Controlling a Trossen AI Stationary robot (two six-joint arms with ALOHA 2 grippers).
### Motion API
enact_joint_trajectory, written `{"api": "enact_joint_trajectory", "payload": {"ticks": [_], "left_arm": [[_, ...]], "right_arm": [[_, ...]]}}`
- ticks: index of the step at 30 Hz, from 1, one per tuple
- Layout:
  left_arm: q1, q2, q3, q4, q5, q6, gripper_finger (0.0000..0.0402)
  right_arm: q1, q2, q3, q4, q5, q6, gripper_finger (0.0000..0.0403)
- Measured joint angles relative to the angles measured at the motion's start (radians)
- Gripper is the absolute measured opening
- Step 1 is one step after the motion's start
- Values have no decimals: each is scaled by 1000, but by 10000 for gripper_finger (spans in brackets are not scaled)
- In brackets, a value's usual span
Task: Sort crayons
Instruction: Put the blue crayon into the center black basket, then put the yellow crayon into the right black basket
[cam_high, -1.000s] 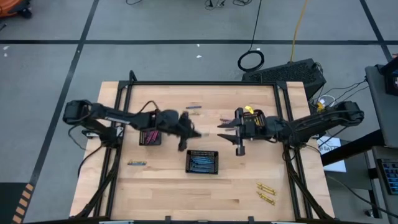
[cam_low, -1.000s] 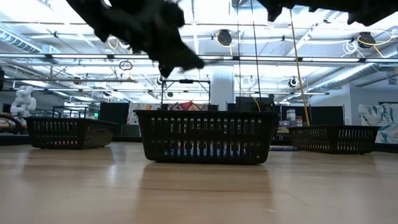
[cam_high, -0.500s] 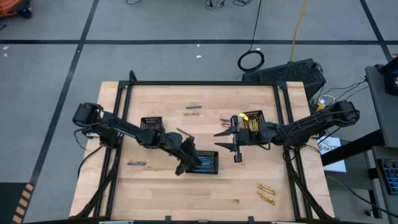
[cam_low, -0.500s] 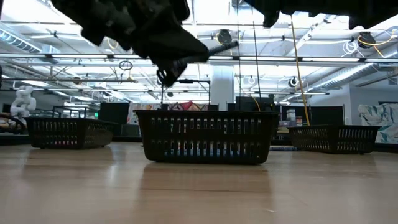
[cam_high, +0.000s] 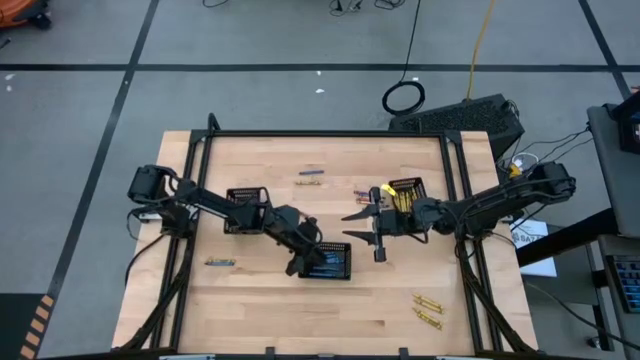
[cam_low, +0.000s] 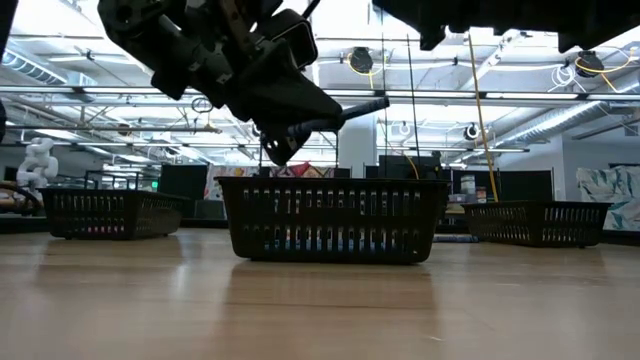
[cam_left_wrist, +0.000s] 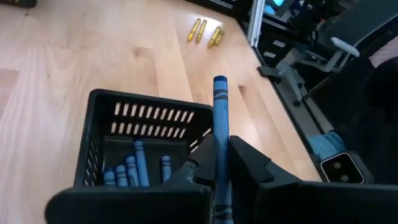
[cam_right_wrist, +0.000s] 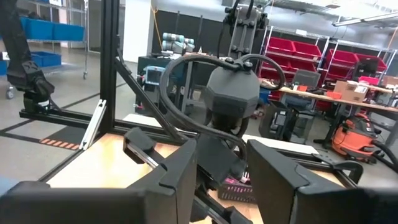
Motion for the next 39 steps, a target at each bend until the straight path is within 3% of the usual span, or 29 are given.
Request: {"api": "enact_joint_trajectory", "payload": {"ticks": [8,14,17,23,25,30,34,39], "left_arm": [[41,0,-30,-10,7,4,32],[61,0,-33,-7,43,59,106],[72,0,-31,-27,43,129,148],[92,-83,25,-371,30,179,187],[90,-131,33,-527,-39,208,189],[56,-255,34,-764,-340,269,189],[28,-333,25,-844,-540,270,190],[4,-382,-15,-838,-684,229,190]], "right_arm": [[-11,8,0,-51,5,-29,125],[-38,7,0,1,17,-37,125],[-36,7,0,-22,104,-33,125],[-18,7,1,-216,287,99,125],[-42,7,1,-334,287,194,125],[-115,8,44,-675,249,372,125],[-151,8,127,-918,146,398,125],[-130,8,272,-1269,-2,432,125]]}}
